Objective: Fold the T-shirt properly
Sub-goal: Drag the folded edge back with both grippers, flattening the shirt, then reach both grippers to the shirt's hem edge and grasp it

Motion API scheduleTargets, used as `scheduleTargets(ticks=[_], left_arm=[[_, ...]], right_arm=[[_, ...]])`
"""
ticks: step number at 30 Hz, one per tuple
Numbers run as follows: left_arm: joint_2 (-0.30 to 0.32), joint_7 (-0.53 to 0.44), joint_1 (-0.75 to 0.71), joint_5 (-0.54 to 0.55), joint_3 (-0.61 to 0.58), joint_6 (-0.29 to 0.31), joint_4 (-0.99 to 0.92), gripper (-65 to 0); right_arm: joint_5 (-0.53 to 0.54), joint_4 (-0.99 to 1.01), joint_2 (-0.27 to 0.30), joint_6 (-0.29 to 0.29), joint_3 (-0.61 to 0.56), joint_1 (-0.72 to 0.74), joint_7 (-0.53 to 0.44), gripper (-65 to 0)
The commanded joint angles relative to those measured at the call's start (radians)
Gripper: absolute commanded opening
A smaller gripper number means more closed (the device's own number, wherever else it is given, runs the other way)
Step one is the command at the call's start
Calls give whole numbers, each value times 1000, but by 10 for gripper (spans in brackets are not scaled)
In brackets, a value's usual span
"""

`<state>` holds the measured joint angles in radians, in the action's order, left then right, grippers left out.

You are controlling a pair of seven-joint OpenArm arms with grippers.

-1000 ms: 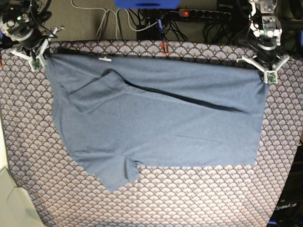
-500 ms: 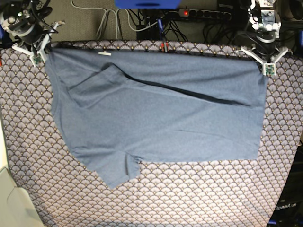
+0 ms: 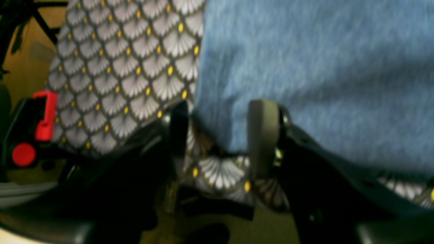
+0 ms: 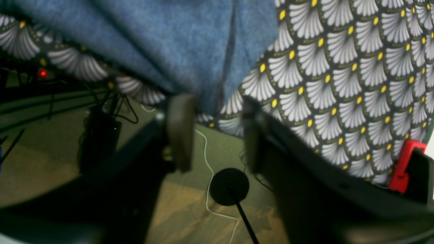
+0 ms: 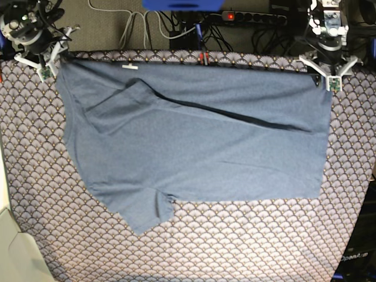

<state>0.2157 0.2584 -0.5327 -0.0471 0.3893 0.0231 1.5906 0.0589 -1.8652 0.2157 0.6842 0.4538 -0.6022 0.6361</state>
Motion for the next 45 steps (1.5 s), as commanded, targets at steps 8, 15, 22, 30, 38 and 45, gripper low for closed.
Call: scheduleTargets(ticks=[8, 15, 22, 30, 38, 45], left_arm=[[11, -20, -23, 91, 83, -9, 80, -366], [9, -18, 43, 209, 168, -10, 167, -364], [6, 253, 340, 207, 132, -12, 83, -365], [9, 295, 696, 89, 23, -12, -198, -364], [4, 232, 917, 10, -65, -12, -450, -362], [11, 107, 1018, 8, -65, -12, -704, -362]], right_arm=[[6, -21, 15, 14, 95, 28, -22, -360], [2, -14, 43, 14, 176, 202, -17, -360], [-18, 137, 127, 14, -36, 491, -12, -356], [-192, 609, 93, 14, -254, 916, -20, -354], [-192, 999, 70, 14, -301, 1171, -170, -295], [-192, 1134, 69, -42, -344, 1201, -298, -291]])
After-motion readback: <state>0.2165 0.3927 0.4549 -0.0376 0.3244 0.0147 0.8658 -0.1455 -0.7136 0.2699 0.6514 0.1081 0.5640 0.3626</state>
